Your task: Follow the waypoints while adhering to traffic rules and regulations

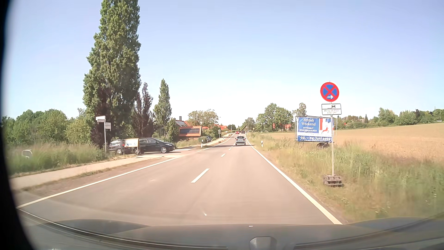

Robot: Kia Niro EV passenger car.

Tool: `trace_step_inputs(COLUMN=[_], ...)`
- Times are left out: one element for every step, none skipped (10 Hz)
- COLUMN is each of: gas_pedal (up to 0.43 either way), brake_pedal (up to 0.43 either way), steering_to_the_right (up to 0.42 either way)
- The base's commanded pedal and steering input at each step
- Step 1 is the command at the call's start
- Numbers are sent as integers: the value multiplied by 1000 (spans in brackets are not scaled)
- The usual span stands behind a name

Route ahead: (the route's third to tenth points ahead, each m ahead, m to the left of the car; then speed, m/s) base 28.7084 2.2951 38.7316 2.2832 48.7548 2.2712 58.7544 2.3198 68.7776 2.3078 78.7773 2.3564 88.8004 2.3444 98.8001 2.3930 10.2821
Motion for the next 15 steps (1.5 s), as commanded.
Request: trace_step_inputs(gas_pedal=[138,138,130,118,118,118,118,118,110,110,110,110,110,110,110], brake_pedal=[6,6,6,6,6,6,6,6,6,6,6,6,6,6,6], steering_to_the_right=[3,4,3,3,2,2,2,1,1,1,0,-1,-1,-1,-1])
